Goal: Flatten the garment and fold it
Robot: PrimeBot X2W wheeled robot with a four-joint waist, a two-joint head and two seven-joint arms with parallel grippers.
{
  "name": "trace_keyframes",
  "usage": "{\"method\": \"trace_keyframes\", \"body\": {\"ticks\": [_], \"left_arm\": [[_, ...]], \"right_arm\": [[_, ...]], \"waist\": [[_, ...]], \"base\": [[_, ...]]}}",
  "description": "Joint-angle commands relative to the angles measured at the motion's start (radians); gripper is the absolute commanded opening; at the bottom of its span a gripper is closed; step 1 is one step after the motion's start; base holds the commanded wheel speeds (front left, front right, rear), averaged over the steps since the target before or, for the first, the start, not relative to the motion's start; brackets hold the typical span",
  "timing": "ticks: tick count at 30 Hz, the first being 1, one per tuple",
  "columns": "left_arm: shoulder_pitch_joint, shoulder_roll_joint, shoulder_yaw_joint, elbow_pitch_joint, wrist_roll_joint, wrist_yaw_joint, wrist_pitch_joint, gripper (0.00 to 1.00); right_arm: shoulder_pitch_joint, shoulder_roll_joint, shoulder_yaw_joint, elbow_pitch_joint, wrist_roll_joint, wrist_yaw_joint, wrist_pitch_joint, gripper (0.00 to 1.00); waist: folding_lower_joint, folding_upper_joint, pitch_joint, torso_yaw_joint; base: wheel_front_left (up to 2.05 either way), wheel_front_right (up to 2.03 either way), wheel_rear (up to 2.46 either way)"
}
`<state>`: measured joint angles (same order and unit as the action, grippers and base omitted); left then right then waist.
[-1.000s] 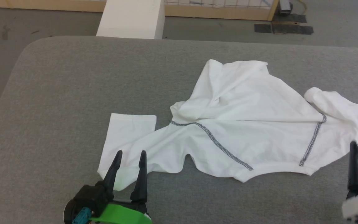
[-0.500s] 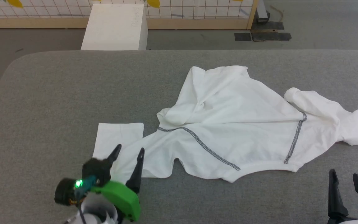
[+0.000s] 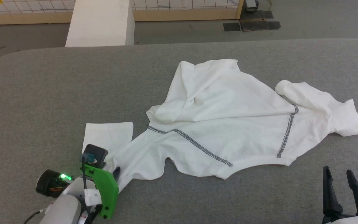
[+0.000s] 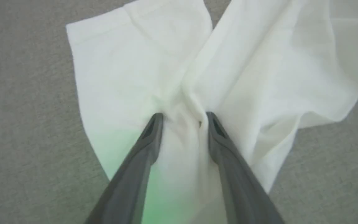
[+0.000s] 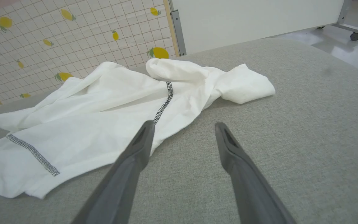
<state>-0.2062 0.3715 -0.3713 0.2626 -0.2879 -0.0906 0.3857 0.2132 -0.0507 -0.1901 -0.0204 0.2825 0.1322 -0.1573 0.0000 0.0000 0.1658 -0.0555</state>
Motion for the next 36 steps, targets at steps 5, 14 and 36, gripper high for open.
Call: {"method": "trace_keyframes", "body": {"ticks": [5,14,36], "left_arm": [[0.005,-0.003,0.011,0.002,-0.015,-0.002,-0.078,0.0],[0.019,0.097,0.099,-0.072,0.004,0.069,-0.124,0.0],[0.202,0.023,-0.037,-0.469,-0.091,0.035,-0.072,1.0]], "right_arm": [[-0.019,0.0,-0.012,-0.009,0.004,-0.002,0.003,1.0],[-0.028,0.0,-0.022,-0.031,-0.005,-0.002,0.024,1.0],[-0.047,0.0,0.018,0.006,0.019,-0.002,0.023,1.0]], "waist": [[0.0,0.0,0.019,0.008],[0.0,0.0,0.029,0.04],[0.0,0.0,0.026,0.065]], "base": [[0.0,0.0,0.0],[0.0,0.0,0.0],[0.0,0.0,0.0]]}}
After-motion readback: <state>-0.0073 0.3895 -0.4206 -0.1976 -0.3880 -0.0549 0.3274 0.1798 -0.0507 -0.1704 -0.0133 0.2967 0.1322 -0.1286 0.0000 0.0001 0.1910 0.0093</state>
